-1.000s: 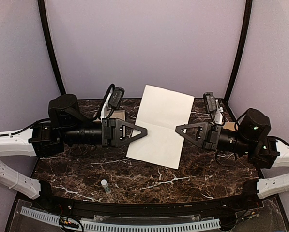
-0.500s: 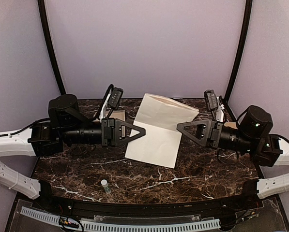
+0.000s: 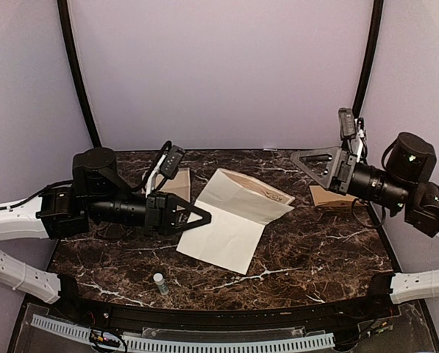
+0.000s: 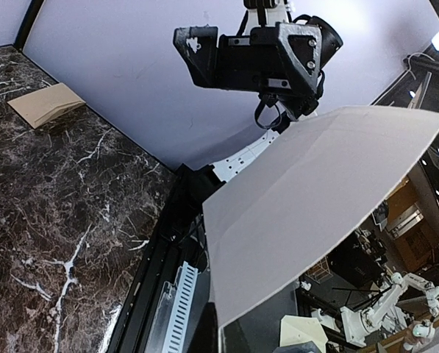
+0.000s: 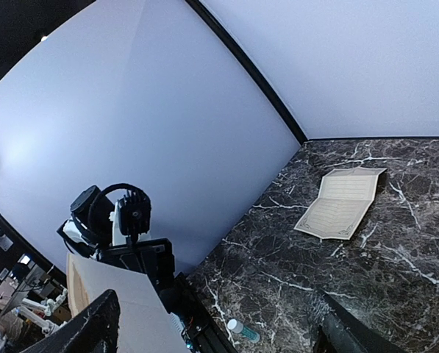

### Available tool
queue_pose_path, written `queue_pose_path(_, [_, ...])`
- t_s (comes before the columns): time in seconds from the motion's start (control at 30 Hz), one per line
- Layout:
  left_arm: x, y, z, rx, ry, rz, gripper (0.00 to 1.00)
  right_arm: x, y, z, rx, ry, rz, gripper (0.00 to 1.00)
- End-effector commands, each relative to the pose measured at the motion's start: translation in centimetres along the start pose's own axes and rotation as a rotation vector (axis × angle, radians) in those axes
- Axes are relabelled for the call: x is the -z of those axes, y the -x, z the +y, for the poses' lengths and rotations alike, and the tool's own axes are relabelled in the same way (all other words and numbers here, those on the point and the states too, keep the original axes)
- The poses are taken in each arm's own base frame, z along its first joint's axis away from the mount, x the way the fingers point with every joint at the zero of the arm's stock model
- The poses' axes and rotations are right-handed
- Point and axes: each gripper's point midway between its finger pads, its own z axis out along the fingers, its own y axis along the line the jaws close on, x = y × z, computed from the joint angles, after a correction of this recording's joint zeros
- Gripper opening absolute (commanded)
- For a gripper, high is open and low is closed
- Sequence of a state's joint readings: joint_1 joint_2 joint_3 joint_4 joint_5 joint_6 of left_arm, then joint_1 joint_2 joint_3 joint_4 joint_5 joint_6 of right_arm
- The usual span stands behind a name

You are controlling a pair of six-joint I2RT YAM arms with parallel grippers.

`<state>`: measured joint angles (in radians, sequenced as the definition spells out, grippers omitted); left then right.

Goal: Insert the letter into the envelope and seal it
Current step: Fold the letter.

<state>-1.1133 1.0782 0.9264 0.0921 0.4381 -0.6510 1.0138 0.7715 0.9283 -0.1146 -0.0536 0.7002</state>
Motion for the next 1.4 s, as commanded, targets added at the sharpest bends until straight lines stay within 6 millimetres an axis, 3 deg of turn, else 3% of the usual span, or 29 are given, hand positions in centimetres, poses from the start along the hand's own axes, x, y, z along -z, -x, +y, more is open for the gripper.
queue_pose_path(0.0, [0.7, -1.0, -0.9, -0.045, -0.045, 0.042, 0.00, -0.2, 0.7, -0.5, 0.033, -0.023, 0.026, 0.86])
queue_pose_path(0.13, [0.6, -1.3, -1.0, -0.041, -0.061, 0.055, 0.00, -1.6, -0.2, -0.4, 0.035, -0.006, 0.090, 0.89])
queue_pose_path(0.3, [0.4, -1.4, -1.1, -0.040, -0.075, 0.059, 0.00, -3.5, -3.0, -0.2, 0.025, 0.045, 0.238, 0.89])
queue_pose_path(0.47, [0.1, -1.5, -1.1, -0.045, -0.083, 0.068, 0.00, -3.8, -5.1, 2.1, 0.006, 0.184, 0.307, 0.89])
queue_pose_path(0.77, [-0.4, -1.4, -1.4, -0.056, -0.106, 0.080, 0.00, -4.6, -10.1, 4.8, -0.026, 0.273, 0.453, 0.85])
queue_pose_path(1.1, [-0.4, -1.4, -1.6, -0.066, -0.121, 0.080, 0.00, -5.9, -14.5, 7.1, -0.037, 0.340, 0.571, 0.60])
queue_pose_path(1.37, [-0.3, -1.3, -2.0, -0.074, -0.143, 0.081, 0.00, -6.0, -14.5, 7.4, -0.042, 0.356, 0.551, 0.48])
